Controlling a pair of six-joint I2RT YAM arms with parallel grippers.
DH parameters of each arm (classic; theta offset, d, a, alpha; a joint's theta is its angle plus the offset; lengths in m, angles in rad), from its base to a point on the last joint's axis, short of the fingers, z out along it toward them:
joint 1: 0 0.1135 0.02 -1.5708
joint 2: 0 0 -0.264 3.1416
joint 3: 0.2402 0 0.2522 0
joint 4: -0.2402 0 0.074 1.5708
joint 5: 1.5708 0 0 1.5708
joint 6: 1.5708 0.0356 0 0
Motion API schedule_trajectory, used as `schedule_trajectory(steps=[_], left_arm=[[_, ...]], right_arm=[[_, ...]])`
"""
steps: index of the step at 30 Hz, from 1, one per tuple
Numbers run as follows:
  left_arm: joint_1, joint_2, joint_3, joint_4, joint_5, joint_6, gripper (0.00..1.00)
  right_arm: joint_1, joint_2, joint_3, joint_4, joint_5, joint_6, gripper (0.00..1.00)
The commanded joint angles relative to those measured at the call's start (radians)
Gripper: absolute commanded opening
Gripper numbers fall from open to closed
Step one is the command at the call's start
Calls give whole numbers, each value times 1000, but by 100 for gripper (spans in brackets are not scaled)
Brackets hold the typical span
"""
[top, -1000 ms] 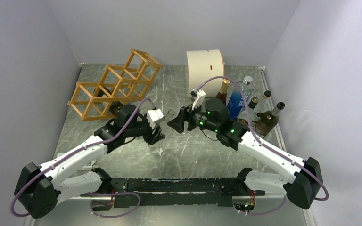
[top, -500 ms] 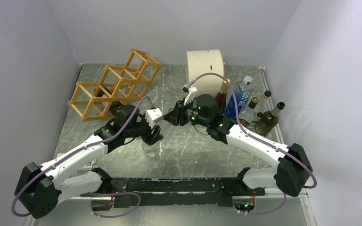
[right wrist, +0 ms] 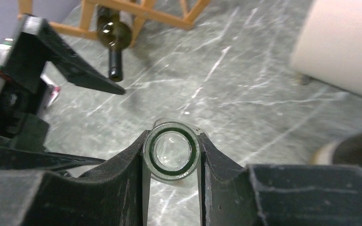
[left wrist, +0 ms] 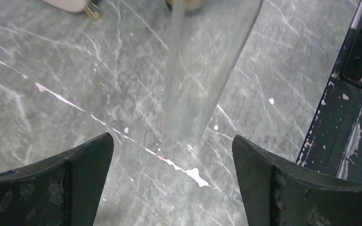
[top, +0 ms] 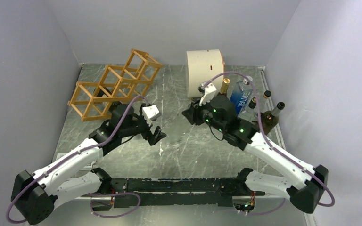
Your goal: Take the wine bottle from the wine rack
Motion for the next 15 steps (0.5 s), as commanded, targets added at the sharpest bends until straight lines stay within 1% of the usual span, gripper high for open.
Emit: schedule_trajectory(steps=[1,5,10,15], left_arm=[[-3,-59,3,67,-53,-4,99],[-4,-83,0,74,-113,-7,99],[-4,-93,3,75,-154,-11,99],[-3,-106,-2,74,-163,-16,99]], right_arm=[[0,-125,70,-133,224,-102,0],[0,-196,91,-228,392,-137,0],[-1,-220,107,-294,615,-106,0],[-1,-197,96,-310,712,-71,0]])
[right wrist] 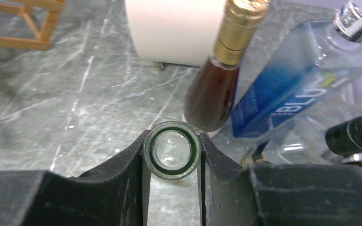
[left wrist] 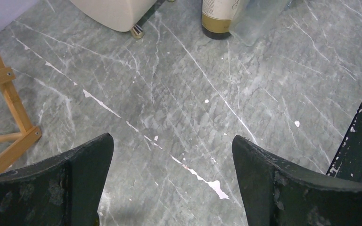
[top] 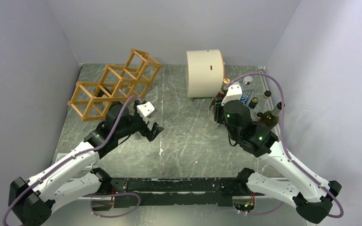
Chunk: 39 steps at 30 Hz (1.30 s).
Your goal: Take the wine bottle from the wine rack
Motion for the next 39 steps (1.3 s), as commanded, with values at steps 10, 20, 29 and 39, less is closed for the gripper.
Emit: schedule_trajectory(steps=[10,20,29,39], left_arm=[[-4,-28,-4,33,-41,-12,99],[-3,-45,-8,35,-60,-16,99],[-3,-58,-9,34,-87,-16,99],[-3,-142,-20,49,-141,-29,99]], right_arm=[[-6,49,-47,6,281,83,0],[-32,48,-170,81,251,151,0],[-35,19,-164,53,268,171,39],[-36,4,13,13,213,68,81]])
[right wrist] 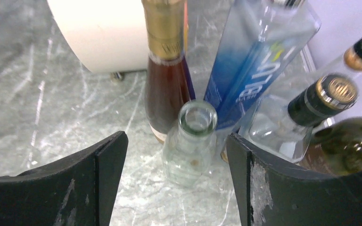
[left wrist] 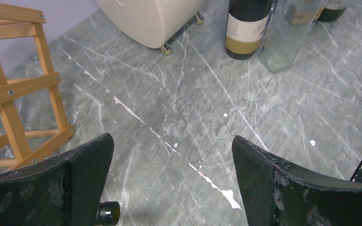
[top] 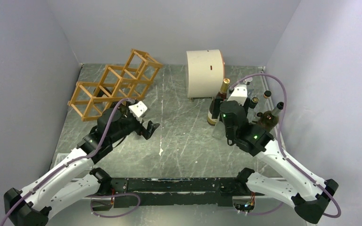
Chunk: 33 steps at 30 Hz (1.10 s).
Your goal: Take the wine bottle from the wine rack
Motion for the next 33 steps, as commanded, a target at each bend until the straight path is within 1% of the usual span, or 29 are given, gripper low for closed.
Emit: schedule_trajectory(steps=[1,5,8,14,15,19,21,24,29,33], left_arm=[[-3,-50,-3,37,-49,-26,99],[-3,-109,11,11,-88,-78,99],[-3,-158,37,-26,-122,-129,99],[-3,-260,134,-150,-192,-204,99],[-3,-271,160,-180,-216,-214,99],[-3,-321,251,-298,-291,-241,99],[-3,-344,286,-342,-322,-255,99],[-3,-384,322,-385,-368,-272,99],[-3,-440,335,-405,-404,-277,99],[-4,-455,337,-413,-409,-276,99]], right_arm=[[-3,-17,136,9,-41,-85,82],[-3,10,257,97,-176,-226,87],[-3,67,331,174,-362,-281,90],[4,326,423,287,-751,-252,91],[14,368,435,303,-789,-237,92],[98,515,420,439,-842,-183,94],[132,598,419,521,-882,-143,95],[170,731,445,589,-922,-66,95],[230,968,575,578,-910,11,95],[245,1122,717,491,-855,36,96]])
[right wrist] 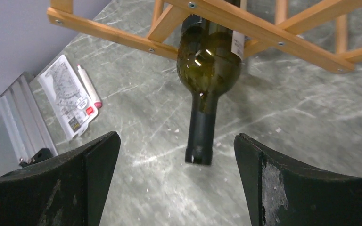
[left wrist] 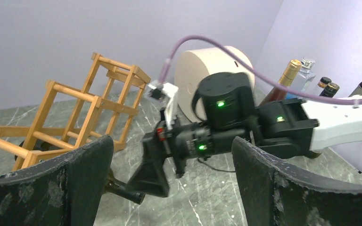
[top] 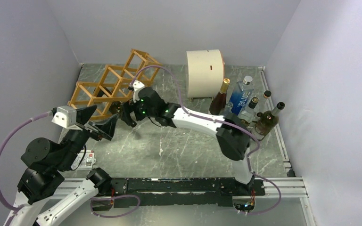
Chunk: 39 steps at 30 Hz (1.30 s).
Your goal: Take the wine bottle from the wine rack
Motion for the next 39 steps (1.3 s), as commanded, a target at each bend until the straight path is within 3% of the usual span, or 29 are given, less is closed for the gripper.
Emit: schedule_trajectory(steps=[1,5,12,20,23,27,30,34,39], left_arm=[[-3,-11,23,-51,-36,-12,99],[-3,-11,27,-68,-30,-16,99],[-4,-26,21,-67,-19,-17,99],[-3,-30,28,-81,-14,-22,99],[-3,-31,27,-80,-12,-26,99],[-3,-27,27,-79,-7,-31,99],[-4,-24,29,-79,-7,-32,99],[-2,-21,25,-79,-7,-35,99],[-4,-13,11,-70,-2,-40,99]], right_arm=[[12,144,156,-51,44,66,96],[10,261,294,-156,62,74,95],[10,426,467,-290,-16,58,79],[6,515,569,-316,-94,32,56],[1,527,582,-316,-115,38,43],[-23,490,531,-259,-193,90,18],[-37,417,445,-196,-218,118,9],[-37,300,333,-144,-215,118,0],[-36,147,153,-83,-216,144,0]])
